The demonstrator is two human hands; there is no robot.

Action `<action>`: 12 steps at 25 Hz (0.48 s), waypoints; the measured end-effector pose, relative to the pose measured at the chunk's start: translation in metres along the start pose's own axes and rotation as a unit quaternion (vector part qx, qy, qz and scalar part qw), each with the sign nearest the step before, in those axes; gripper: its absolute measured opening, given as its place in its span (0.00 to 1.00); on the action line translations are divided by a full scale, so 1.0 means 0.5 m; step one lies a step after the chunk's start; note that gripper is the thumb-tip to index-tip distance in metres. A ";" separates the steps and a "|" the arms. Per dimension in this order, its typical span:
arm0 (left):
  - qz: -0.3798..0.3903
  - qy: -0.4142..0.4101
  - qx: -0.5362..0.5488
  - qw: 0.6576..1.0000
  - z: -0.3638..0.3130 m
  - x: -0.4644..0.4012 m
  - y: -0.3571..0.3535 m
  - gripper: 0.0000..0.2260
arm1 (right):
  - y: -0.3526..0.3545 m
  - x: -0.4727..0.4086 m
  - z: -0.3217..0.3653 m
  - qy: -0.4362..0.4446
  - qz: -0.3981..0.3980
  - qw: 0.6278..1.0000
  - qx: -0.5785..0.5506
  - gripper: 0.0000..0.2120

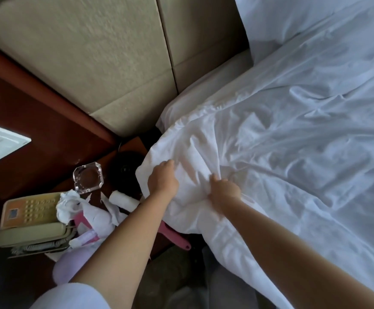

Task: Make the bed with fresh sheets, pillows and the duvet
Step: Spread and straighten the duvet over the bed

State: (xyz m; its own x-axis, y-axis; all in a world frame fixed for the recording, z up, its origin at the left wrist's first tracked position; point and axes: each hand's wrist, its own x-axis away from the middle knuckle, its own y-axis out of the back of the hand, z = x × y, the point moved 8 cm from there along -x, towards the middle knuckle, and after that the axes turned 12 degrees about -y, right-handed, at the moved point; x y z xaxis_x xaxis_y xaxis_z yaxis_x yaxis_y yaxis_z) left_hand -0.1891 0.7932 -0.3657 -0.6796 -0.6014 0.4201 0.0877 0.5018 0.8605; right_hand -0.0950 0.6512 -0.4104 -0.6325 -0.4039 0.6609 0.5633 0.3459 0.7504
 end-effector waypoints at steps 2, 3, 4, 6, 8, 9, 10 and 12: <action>-0.055 0.053 -0.019 0.997 0.020 0.028 0.016 0.13 | 0.058 0.006 -0.023 -0.021 -0.075 0.996 -0.052 0.15; -0.041 0.098 0.009 0.994 0.034 0.040 0.008 0.14 | 0.098 0.011 -0.042 -0.045 -0.122 0.988 -0.081 0.14; -0.006 0.138 0.072 0.988 0.043 0.051 -0.015 0.17 | 0.138 0.022 -0.066 -0.074 -0.169 0.977 -0.110 0.13; 0.082 0.158 0.258 0.950 0.014 0.059 -0.068 0.25 | 0.197 0.042 -0.124 -0.126 -0.234 0.952 -0.150 0.14; 0.107 0.116 0.371 0.915 -0.046 0.041 -0.088 0.28 | 0.223 0.046 -0.187 -0.167 -0.241 0.939 -0.182 0.15; 0.090 0.095 0.393 0.910 -0.070 0.027 -0.086 0.29 | 0.229 0.044 -0.216 -0.191 -0.239 0.931 -0.200 0.15; 0.070 0.087 0.406 0.907 -0.082 0.014 -0.086 0.31 | 0.234 0.039 -0.235 -0.209 -0.239 0.924 -0.212 0.14; 0.016 0.097 0.422 0.901 -0.082 -0.012 -0.104 0.39 | 0.232 0.026 -0.237 -0.212 -0.239 0.927 -0.196 0.13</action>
State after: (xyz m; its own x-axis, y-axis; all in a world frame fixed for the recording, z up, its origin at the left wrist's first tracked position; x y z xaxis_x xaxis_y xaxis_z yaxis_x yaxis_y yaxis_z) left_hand -0.1599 0.7452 -0.4011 -0.5387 -0.6350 0.5537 -0.5358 0.7654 0.3565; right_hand 0.0251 0.5855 -0.3156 -0.9651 -0.0334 0.2596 0.2616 -0.1540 0.9528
